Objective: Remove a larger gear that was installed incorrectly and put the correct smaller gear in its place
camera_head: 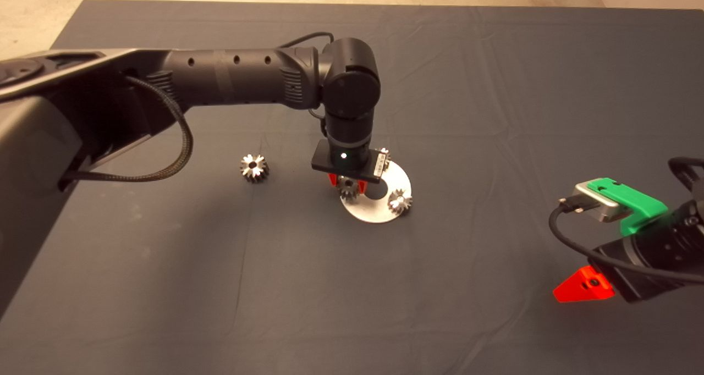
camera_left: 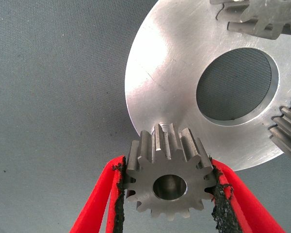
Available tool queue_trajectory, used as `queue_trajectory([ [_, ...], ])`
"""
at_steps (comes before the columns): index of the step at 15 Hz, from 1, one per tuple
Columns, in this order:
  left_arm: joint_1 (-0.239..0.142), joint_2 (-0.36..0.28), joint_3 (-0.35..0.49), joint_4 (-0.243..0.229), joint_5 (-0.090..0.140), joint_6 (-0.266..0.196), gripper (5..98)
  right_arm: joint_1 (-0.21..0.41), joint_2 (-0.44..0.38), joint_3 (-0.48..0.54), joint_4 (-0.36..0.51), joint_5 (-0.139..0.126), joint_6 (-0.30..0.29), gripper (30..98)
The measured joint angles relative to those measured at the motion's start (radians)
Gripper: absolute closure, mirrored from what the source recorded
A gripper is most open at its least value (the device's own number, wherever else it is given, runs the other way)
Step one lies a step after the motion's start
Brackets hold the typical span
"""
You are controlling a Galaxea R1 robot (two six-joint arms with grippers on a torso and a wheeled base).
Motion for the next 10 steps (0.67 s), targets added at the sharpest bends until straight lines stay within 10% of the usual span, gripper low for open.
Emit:
queue_trajectory([
  [10,0.0,-0.01,0.054,0.004,0.004,-0.034,66.2,0.0,0.0,0.0,0.0,0.0,0.0,30.8],
])
